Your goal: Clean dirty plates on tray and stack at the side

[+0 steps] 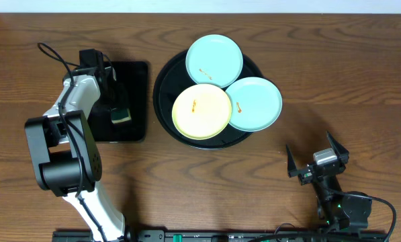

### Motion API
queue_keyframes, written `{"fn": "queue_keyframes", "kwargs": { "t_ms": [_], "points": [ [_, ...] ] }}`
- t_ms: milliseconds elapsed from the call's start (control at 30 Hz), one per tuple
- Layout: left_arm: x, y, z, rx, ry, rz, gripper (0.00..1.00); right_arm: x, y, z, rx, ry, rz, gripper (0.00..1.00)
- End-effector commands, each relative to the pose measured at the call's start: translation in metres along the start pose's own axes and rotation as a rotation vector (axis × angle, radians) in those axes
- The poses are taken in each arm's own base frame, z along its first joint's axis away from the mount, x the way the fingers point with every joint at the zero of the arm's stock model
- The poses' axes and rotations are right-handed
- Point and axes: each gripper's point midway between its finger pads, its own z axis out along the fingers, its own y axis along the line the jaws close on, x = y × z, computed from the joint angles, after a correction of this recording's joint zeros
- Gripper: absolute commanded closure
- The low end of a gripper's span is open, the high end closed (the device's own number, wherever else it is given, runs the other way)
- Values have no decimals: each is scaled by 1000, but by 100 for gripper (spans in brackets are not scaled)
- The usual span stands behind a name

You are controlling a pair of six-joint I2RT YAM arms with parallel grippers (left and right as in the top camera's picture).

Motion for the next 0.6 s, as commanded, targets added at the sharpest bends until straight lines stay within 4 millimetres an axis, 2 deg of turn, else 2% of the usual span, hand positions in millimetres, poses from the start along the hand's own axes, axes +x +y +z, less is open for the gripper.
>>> {"fn": "queue_keyframes", "kwargs": {
  "t_ms": [0,167,233,267,333,433,500,567],
  "points": [
    [1,5,5,-18,5,5,55,1,-2,0,6,3,13,1],
    [-5,5,5,-15,-21,7,70,1,-2,0,6,3,13,1],
    [-8,4,5,-14,-32,8,79,0,-2,0,8,-2,8,1],
    [-8,4,4,-13,-33,0,88,-1,-2,0,7,-6,7,1],
    [-7,4,0,-11,-33,-34,92,-1,-2,0,8,-7,7,1],
    [-12,-10,-21,58,-66,-34,92,-4,-4,0,16,-16,-7,1],
    [-19,-19,-45,103,-117,-26,92,-15,-6,-1,22,-61,-21,1],
    [-24,-24,-73,118,-174,-20,92,-30,1,-2,-22,-124,-38,1]
  ]
}}
